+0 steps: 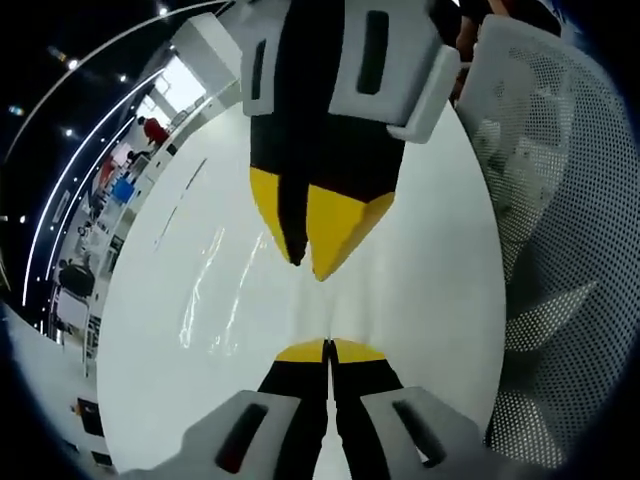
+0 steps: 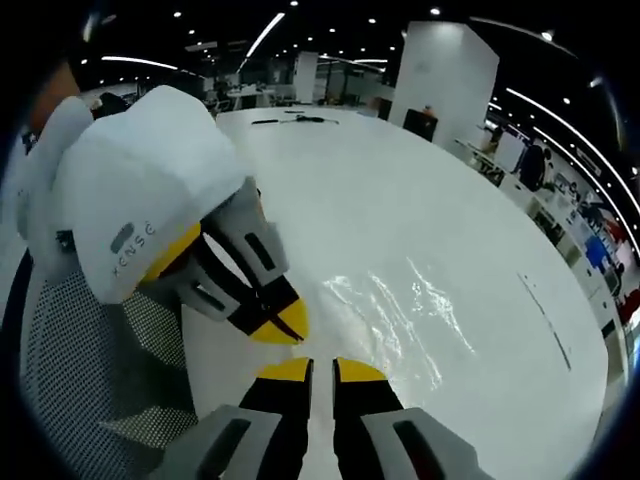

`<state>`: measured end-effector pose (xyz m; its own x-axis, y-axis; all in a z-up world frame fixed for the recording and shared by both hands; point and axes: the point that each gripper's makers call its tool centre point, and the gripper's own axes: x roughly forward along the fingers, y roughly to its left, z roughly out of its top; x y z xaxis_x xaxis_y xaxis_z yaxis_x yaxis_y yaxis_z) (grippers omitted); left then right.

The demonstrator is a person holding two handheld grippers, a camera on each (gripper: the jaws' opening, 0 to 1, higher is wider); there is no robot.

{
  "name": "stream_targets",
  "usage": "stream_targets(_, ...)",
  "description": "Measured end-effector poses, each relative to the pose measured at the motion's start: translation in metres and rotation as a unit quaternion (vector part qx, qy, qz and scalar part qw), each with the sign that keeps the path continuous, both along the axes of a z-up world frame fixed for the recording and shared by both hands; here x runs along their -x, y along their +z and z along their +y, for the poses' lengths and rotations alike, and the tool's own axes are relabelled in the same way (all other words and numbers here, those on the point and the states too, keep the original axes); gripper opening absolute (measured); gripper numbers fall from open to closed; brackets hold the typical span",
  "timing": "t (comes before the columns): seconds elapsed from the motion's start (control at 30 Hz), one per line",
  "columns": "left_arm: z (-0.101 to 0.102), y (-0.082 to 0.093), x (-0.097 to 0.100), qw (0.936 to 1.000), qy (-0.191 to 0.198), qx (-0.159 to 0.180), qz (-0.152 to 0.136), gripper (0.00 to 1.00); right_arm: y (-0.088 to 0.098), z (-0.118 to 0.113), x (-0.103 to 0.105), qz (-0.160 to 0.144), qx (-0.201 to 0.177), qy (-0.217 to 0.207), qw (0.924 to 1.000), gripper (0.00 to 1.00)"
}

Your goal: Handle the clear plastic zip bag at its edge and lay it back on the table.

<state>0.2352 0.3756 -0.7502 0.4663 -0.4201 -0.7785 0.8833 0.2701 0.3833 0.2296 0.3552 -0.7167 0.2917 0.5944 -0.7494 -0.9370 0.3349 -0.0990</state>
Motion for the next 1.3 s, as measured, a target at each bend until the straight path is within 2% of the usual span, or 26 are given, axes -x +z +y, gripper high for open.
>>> stream_targets(0.2,0.000,-0.001,-0.010,1.0000,0.006,0.003,0.000,0.00,0.000,-0.008,0.001,-0.010,-0.008,-0.025,0.9996,0.03)
stream_targets(0.63,0.003,-0.010,-0.043,0.9992,0.039,0.010,0.000,0.00,-0.002,-0.032,0.000,-0.004,-0.008,-0.071,0.9975,0.03)
stream_targets(1.0,0.006,-0.023,-0.051,0.9994,0.033,-0.002,0.005,0.00,-0.002,-0.039,-0.004,0.001,-0.016,-0.098,0.9950,0.03)
stream_targets(1.3,0.006,-0.022,-0.052,0.9991,0.043,0.002,0.007,0.00,-0.003,-0.039,-0.007,0.006,-0.022,-0.105,0.9942,0.03)
